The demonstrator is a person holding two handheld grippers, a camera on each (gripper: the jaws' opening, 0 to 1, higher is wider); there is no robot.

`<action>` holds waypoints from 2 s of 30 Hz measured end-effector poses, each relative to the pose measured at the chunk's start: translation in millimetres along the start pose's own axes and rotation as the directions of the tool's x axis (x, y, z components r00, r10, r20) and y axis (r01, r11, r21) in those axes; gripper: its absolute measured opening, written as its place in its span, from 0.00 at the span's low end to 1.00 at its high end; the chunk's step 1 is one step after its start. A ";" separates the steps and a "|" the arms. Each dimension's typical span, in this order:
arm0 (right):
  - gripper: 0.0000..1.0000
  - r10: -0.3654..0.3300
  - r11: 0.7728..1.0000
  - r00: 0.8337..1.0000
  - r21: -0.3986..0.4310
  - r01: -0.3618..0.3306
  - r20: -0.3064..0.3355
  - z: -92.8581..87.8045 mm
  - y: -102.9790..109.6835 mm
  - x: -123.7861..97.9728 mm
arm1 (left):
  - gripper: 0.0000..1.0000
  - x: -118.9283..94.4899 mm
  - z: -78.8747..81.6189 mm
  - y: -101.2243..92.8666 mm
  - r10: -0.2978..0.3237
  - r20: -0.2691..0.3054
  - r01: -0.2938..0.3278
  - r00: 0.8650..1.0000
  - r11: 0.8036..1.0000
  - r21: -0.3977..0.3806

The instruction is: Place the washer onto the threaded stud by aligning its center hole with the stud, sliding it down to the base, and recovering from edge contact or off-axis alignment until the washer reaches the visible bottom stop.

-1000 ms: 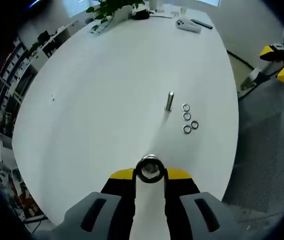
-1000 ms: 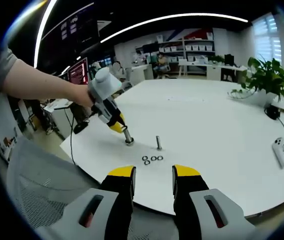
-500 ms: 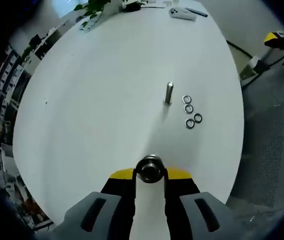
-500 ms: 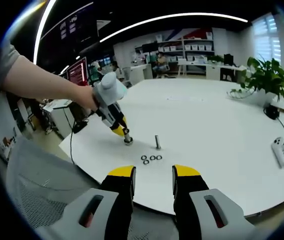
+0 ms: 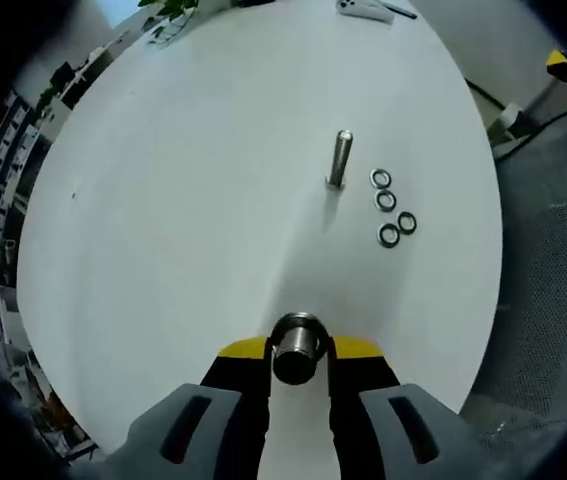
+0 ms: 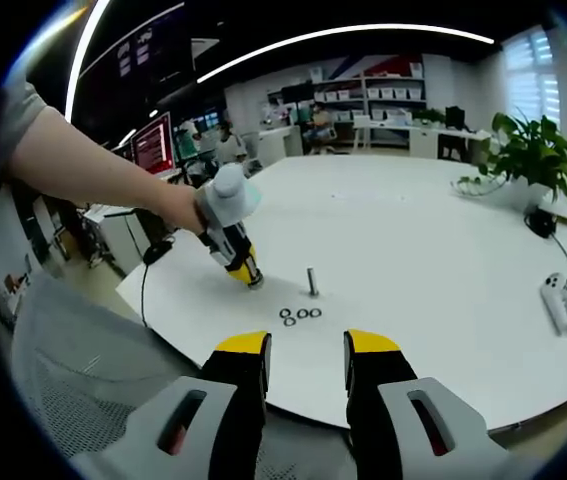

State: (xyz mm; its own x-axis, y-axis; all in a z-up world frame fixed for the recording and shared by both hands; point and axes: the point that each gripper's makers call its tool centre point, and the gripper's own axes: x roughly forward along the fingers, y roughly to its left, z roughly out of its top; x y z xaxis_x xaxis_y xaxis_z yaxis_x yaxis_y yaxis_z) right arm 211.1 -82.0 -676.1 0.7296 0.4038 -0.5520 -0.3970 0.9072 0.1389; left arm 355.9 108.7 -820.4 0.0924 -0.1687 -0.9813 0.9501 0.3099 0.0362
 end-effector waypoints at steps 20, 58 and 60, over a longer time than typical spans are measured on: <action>0.31 0.007 1.000 1.000 -0.013 -0.007 -0.003 0.0 1.3 0.3 | 0.29 -25.6 -5.7 10.5 0.086 0.142 -0.067 0.986 0.988 -0.137; 0.31 0.067 0.997 0.998 -0.028 -0.067 0.009 2.7 11.1 0.6 | 0.32 -204.9 -84.1 -100.1 0.511 0.520 -0.096 0.685 0.770 -0.630; 0.31 0.063 0.998 0.998 -0.026 -0.063 0.008 2.6 10.2 0.6 | 0.32 -203.7 -87.8 -99.9 0.522 0.515 -0.083 0.680 0.753 -0.653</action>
State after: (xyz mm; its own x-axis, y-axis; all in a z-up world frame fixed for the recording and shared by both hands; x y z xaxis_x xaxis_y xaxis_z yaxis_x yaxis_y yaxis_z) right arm 209.0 -72.2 -672.9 0.7074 0.4609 -0.5359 -0.4562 0.8768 0.1519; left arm 215.9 194.3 -640.7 0.7121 -0.4352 -0.5510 0.5132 0.8582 -0.0146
